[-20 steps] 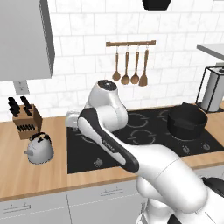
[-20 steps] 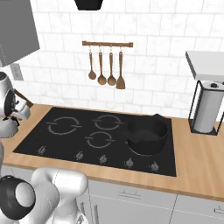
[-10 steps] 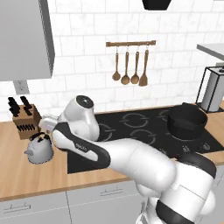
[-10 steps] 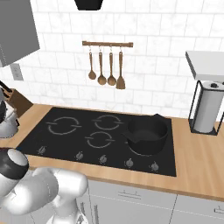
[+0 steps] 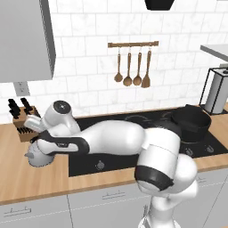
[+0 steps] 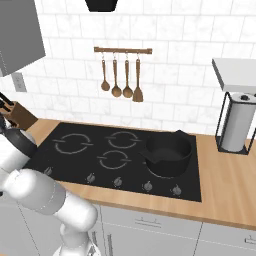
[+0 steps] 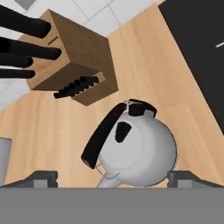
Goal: Pick the kettle from the counter and place it on a stove burner. Then turn the burner on.
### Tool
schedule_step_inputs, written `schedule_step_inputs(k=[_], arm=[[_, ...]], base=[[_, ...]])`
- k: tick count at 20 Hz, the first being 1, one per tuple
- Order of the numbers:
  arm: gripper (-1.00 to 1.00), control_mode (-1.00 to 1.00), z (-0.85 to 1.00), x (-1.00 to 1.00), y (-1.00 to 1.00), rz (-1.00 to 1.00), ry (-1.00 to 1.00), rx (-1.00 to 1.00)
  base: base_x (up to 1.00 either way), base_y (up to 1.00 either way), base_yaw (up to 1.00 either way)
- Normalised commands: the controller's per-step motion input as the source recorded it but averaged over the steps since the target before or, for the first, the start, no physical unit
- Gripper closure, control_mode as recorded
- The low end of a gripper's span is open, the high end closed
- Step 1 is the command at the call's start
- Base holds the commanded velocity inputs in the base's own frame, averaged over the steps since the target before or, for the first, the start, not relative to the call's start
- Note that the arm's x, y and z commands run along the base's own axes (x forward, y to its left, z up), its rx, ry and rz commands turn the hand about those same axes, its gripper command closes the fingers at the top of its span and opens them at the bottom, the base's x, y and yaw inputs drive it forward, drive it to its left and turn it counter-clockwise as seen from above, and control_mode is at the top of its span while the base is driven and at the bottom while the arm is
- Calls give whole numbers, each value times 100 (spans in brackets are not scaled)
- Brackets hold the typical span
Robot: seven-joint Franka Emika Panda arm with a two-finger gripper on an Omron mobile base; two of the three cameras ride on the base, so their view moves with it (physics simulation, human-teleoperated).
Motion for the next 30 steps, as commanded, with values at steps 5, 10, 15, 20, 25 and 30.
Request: schedule_step_inputs(k=[5, 10, 15, 20, 25, 30], arm=[[-100, -100, 0, 1, 21, 0, 4, -9], [-100, -100, -17, 1, 6, 0, 5, -9], [-100, -100, -24, 12, 0, 0, 0, -5], [-100, -100, -29, 23, 2, 0, 0, -1], [-100, -100, -30, 34, 14, 0, 0, 0], [100, -100, -32, 39, 28, 0, 2, 0]], base=[[0, 0, 0], [0, 0, 0], [0, 0, 0], [0, 0, 0], [0, 0, 0], [0, 0, 0]])
